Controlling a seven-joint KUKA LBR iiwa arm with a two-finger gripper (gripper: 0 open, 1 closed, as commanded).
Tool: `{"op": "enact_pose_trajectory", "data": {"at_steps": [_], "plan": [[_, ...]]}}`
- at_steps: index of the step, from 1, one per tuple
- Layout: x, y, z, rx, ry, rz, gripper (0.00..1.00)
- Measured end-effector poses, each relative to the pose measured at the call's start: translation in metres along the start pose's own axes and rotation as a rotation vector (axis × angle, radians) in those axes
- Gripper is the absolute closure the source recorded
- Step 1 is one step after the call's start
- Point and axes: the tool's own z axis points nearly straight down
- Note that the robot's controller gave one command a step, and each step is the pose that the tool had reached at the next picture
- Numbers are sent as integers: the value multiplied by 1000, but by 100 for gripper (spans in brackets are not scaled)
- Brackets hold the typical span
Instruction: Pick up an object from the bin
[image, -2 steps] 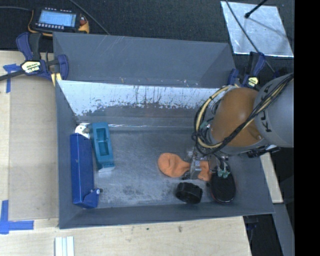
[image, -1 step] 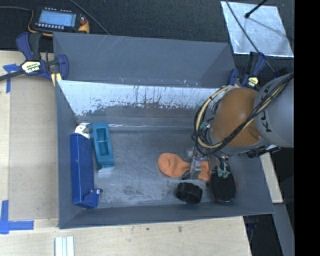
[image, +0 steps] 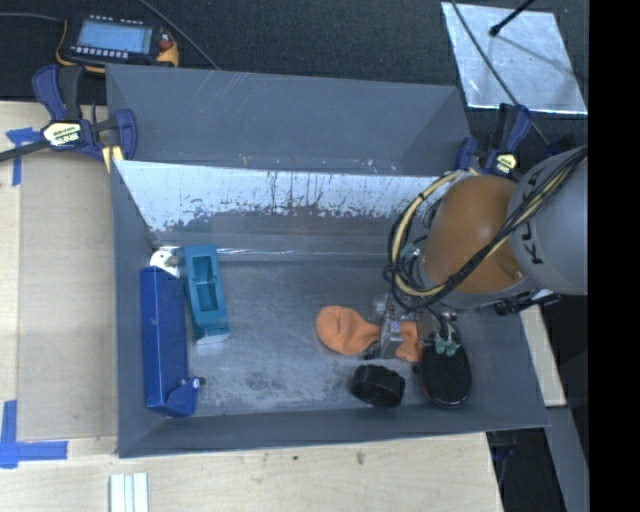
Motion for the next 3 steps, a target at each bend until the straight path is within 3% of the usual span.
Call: {"op": "enact_pose_trajectory", "data": {"at_steps": [3], "plan": [[0, 0, 0, 0, 0, -1, 100]]}}
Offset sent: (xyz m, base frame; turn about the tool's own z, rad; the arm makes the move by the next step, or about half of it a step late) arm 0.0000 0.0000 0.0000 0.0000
